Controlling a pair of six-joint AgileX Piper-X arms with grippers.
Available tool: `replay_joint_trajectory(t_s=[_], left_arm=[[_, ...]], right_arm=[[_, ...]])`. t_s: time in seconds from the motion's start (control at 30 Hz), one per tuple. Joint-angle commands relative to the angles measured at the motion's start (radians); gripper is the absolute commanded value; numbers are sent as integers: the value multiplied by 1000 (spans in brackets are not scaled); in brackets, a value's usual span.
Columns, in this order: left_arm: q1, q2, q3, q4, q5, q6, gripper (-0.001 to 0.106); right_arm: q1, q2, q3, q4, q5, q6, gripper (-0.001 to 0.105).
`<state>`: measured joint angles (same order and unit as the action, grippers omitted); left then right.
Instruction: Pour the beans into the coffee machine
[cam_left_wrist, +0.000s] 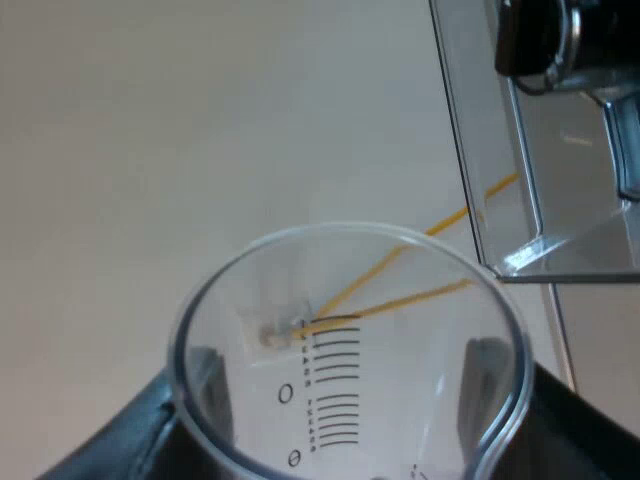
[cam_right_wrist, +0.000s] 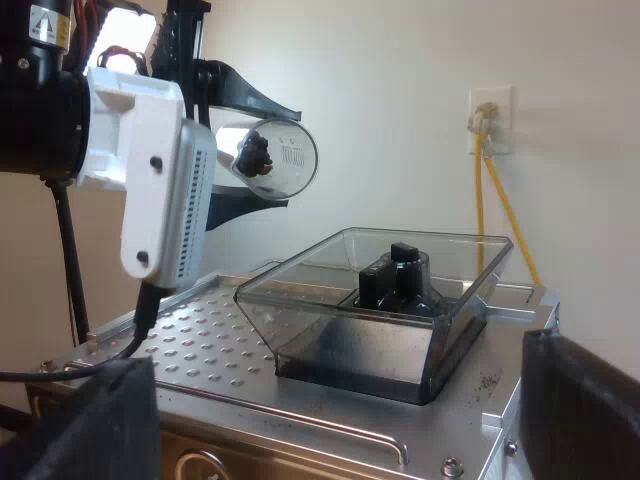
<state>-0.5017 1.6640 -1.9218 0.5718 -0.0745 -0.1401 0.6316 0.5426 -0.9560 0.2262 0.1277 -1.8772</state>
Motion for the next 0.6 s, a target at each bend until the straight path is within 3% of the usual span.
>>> replay_joint_trajectory(t_s=[0.03, 0.23, 0.4, 0.6], left_arm=[[-2, -6, -6, -16, -3, 103, 22], [-2, -6, -6, -16, 4, 242, 22], [-4, -6, -6, -17, 75, 265, 22], [-4, -6, -6, -17, 75, 337, 22]], right_arm=[[1, -3, -11, -11, 3, -4, 79], [1, -3, -11, -11, 3, -4, 79], [1, -3, -11, -11, 3, -4, 79], [1, -3, -11, -11, 3, -4, 79]])
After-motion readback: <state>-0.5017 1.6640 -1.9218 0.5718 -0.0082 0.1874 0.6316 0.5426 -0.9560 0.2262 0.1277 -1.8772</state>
